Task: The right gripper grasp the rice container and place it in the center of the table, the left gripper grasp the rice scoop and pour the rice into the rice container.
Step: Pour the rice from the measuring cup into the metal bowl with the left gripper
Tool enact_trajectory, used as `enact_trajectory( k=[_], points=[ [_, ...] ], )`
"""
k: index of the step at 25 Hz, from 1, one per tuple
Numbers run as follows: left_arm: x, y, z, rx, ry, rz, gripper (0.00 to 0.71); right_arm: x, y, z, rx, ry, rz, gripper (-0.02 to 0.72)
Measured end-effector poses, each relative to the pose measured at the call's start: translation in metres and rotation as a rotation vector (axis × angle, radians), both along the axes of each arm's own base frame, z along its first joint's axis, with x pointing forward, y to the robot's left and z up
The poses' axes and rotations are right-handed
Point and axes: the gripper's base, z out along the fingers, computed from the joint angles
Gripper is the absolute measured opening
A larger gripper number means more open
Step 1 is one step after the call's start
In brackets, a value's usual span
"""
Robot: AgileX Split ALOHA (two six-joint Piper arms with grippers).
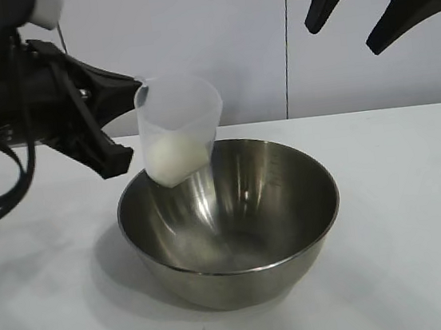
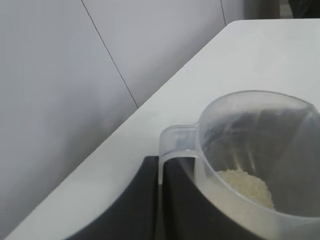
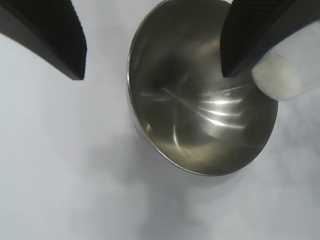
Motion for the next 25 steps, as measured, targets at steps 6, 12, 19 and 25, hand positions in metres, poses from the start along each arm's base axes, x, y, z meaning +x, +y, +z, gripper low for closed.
enact_trajectory(
  k=[6,12,19,25],
  points=[
    [-0.007,-0.036,-0.02,0.402,-0.311,0.053,0.009,0.002,0.0,0.001,0.0,-0.024,-0.008,0.517],
    [-0.009,-0.057,-0.029,0.71,-0.572,0.11,0.009,0.002,0.0,0.001,0.0,-0.026,-0.008,0.517],
    [-0.007,-0.058,-0.026,0.978,-0.771,0.068,0.009,0.004,0.0,0.001,0.001,-0.042,-0.016,0.517],
    [-0.021,-0.075,-0.023,1.02,-0.898,-0.029,0.009,0.005,-0.001,0.002,0.002,-0.057,-0.023,0.517]
  ],
)
